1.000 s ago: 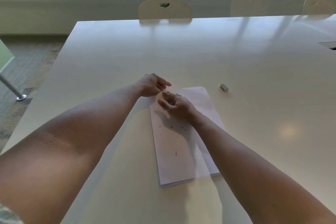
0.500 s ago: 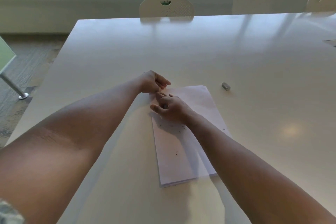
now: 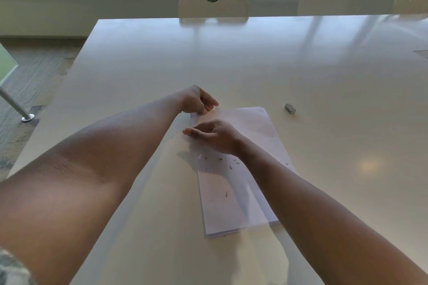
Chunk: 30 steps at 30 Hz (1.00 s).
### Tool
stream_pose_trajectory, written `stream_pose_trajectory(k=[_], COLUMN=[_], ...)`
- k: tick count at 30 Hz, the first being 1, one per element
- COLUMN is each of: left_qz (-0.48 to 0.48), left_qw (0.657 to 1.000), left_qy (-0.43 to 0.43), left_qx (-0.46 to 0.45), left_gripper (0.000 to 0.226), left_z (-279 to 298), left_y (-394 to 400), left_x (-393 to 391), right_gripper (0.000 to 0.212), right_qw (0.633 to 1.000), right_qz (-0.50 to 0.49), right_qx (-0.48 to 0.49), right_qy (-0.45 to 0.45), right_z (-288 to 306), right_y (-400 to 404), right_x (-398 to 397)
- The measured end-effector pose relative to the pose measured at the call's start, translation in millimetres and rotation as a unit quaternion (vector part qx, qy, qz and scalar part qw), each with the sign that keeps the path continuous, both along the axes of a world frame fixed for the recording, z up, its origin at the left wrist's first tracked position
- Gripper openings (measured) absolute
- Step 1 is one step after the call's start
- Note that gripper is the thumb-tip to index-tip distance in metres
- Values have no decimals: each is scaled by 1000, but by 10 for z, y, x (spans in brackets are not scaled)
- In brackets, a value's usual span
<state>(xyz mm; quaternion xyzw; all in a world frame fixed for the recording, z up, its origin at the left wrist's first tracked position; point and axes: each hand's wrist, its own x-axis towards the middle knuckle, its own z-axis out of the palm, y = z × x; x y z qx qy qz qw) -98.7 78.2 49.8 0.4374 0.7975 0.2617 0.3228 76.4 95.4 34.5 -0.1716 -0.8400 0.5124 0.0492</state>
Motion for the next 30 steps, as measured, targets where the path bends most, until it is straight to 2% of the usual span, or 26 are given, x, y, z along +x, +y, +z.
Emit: stream_pose_trajectory(k=[2,4,6,8,10,11,13,15,18,21,25,30], left_qz=[2,5,7,9,14,18,22,22,26,25,20,0], left_qw=[1000,1000,1000,1000,1000,1000,999,999,999,999,999,997], left_qy=[-3,-8,-7,1,8,11,23,30,28,29,42,71], left_qx=[7,16,17,9,8,11,17,19,20,16,12,14], left_gripper=[51,48,46,47,49,50,52,52,51,51,51,52], left_z=[-19,-44,-59,-63,-66,-65,-69,-65,-64,-69,-56,-16], left_y=[-16,-35,-40,-48,-58,-63,-66,-79,-80,-76,-56,-32], left_x=[-7,-19,-26,-20,-4,9,25,38,42,49,53,98], right_gripper=[37,31,25,42,52,50,39,38,50,58,47,40], right_qw=[997,992,987,977,973,980,994,993,984,976,971,965], right_qz=[-47,-103,-151,-172,-152,-131,-102,-106,-169,-210,-212,-252], right_qx=[6,18,46,108,144,129,24,-42,7,63,105,65], right_qy=[58,74,22,-61,-93,-79,-19,39,56,-6,-39,-22], right_z=[19,38,20,-45,-125,-150,-158,-119,1,-14,-63,-103], right_y=[39,128,242,323,309,262,150,86,152,281,272,308], right_x=[21,69,152,236,264,261,260,267,307,389,471,468])
